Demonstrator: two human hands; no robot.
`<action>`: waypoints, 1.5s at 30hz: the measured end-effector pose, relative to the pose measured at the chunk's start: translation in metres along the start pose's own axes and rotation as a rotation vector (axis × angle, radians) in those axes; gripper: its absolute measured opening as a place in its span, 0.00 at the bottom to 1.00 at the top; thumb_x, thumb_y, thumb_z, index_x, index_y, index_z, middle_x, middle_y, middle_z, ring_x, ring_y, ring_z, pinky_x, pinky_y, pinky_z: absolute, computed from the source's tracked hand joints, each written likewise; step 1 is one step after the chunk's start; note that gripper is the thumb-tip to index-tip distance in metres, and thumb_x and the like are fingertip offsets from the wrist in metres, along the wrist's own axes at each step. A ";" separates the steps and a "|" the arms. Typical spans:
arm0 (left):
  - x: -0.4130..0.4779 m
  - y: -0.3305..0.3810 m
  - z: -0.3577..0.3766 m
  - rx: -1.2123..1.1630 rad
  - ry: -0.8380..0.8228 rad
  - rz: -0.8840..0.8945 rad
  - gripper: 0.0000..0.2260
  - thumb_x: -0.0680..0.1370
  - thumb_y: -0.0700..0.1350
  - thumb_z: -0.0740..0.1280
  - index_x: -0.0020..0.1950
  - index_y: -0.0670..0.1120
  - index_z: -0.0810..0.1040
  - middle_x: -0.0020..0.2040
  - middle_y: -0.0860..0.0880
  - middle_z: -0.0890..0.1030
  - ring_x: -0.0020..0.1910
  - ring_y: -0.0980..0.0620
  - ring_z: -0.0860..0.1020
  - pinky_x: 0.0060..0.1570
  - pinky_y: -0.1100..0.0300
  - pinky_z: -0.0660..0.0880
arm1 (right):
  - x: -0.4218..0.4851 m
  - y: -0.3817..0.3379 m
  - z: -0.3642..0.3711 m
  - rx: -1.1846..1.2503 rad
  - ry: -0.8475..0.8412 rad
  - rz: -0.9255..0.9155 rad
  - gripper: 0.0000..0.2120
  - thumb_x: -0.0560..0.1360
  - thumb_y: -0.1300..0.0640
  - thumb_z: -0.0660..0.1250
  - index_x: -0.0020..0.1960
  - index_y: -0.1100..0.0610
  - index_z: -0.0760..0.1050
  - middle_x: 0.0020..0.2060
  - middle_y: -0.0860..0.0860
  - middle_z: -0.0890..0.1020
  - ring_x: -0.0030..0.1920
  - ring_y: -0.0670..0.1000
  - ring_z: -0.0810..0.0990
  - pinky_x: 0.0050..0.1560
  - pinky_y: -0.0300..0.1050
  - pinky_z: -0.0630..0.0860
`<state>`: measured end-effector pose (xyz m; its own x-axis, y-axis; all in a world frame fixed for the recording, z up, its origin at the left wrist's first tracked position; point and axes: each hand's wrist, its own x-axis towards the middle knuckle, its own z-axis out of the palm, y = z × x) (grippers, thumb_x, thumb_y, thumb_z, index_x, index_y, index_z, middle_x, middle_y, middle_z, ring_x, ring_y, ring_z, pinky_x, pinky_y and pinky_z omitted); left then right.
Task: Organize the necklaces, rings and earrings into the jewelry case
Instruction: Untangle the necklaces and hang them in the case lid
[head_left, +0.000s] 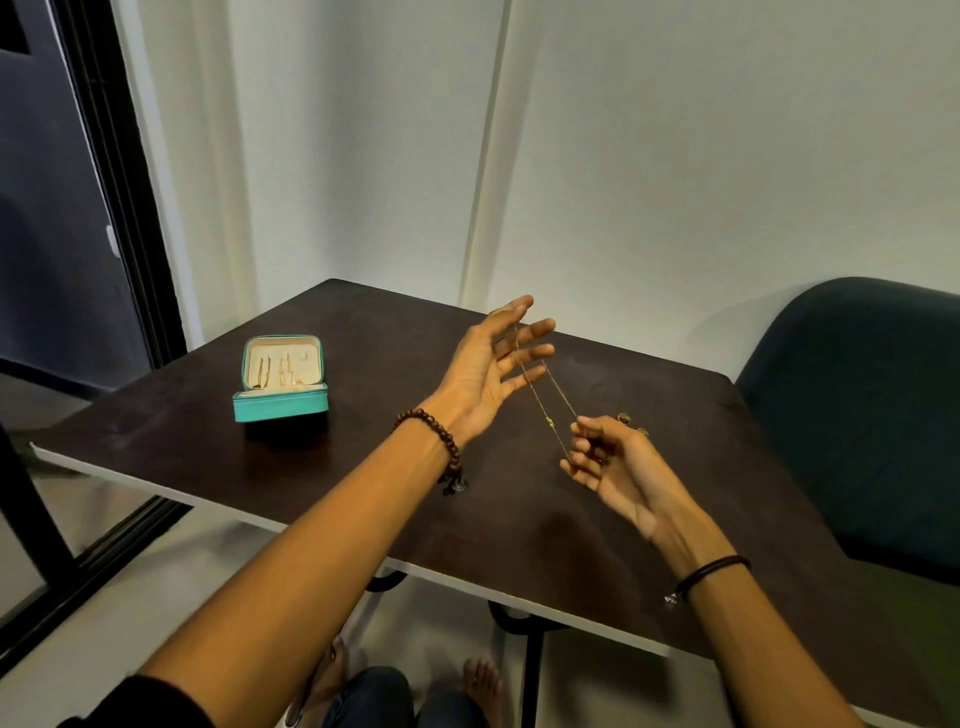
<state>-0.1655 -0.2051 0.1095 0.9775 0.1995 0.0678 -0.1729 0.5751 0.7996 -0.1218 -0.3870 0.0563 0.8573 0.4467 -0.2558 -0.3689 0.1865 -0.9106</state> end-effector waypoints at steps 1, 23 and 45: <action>0.001 -0.001 -0.001 -0.026 0.018 0.010 0.16 0.81 0.48 0.66 0.69 0.48 0.75 0.54 0.47 0.85 0.48 0.51 0.83 0.56 0.53 0.78 | 0.000 0.001 0.001 0.045 0.007 0.006 0.08 0.80 0.60 0.64 0.47 0.62 0.78 0.34 0.52 0.75 0.35 0.49 0.76 0.53 0.49 0.78; -0.004 -0.026 -0.002 0.750 -0.010 0.045 0.25 0.82 0.60 0.58 0.40 0.44 0.82 0.35 0.43 0.84 0.33 0.51 0.80 0.54 0.49 0.81 | -0.018 -0.034 0.042 -0.736 0.068 -0.592 0.05 0.79 0.54 0.71 0.49 0.54 0.85 0.37 0.54 0.86 0.39 0.49 0.86 0.48 0.46 0.84; -0.018 -0.020 0.005 0.366 -0.062 -0.157 0.14 0.81 0.54 0.65 0.44 0.45 0.80 0.28 0.52 0.73 0.26 0.55 0.74 0.37 0.60 0.78 | -0.022 -0.018 0.031 -0.181 -0.098 -0.158 0.21 0.76 0.43 0.71 0.58 0.60 0.83 0.40 0.54 0.85 0.45 0.51 0.83 0.56 0.49 0.79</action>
<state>-0.1793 -0.2237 0.0952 0.9960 0.0766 -0.0451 0.0227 0.2716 0.9622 -0.1450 -0.3731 0.0888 0.8573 0.5085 -0.0811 -0.1554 0.1053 -0.9822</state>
